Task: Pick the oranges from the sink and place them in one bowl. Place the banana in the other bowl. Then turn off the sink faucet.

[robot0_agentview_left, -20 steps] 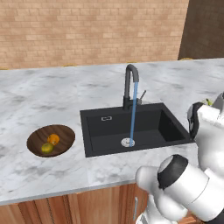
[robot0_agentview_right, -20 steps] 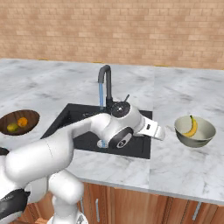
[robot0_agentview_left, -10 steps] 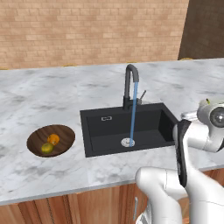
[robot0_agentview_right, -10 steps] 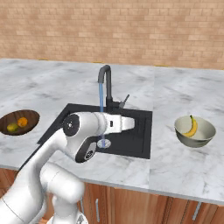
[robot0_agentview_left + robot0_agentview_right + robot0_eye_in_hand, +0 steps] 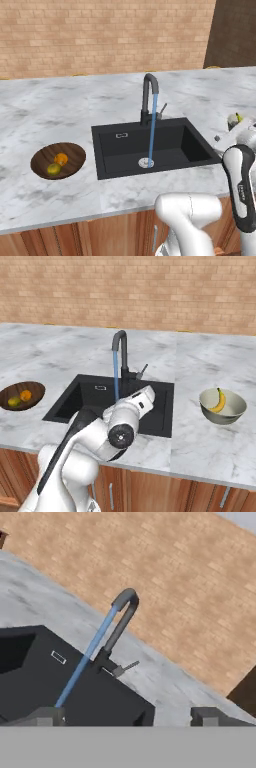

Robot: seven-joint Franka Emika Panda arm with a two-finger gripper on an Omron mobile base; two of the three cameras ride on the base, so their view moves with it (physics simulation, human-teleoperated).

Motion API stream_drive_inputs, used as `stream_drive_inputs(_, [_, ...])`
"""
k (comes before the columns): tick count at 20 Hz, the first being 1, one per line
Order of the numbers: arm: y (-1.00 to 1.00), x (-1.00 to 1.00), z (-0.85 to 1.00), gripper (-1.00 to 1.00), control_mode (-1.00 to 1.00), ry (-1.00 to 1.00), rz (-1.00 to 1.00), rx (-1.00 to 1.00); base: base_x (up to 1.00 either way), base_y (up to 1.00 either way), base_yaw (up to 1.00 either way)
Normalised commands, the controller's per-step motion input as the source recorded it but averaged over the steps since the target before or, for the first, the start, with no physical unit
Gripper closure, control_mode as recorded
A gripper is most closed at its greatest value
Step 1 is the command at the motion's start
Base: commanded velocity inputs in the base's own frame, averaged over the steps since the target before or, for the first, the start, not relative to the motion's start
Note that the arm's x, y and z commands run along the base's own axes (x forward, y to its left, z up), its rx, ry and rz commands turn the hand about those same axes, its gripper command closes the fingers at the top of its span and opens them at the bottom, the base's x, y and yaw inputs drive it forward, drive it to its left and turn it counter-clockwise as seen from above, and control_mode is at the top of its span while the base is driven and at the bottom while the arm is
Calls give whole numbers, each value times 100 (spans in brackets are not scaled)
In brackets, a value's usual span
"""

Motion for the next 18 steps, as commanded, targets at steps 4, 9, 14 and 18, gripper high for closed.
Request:
stream_drive_inputs(4, [0,0,0,-100,-100,-25,79,-19,0,0,0])
stream_drive_inputs(9, [44,-6,0,-100,-100,-38,47,-27,0,0,0])
stream_drive_inputs(14, [70,-5,0,-100,-100,-3,1,-28,0,0,0])
stream_drive_inputs(18, [8,0,0,-100,-100,1,-1,-3,0,0,0])
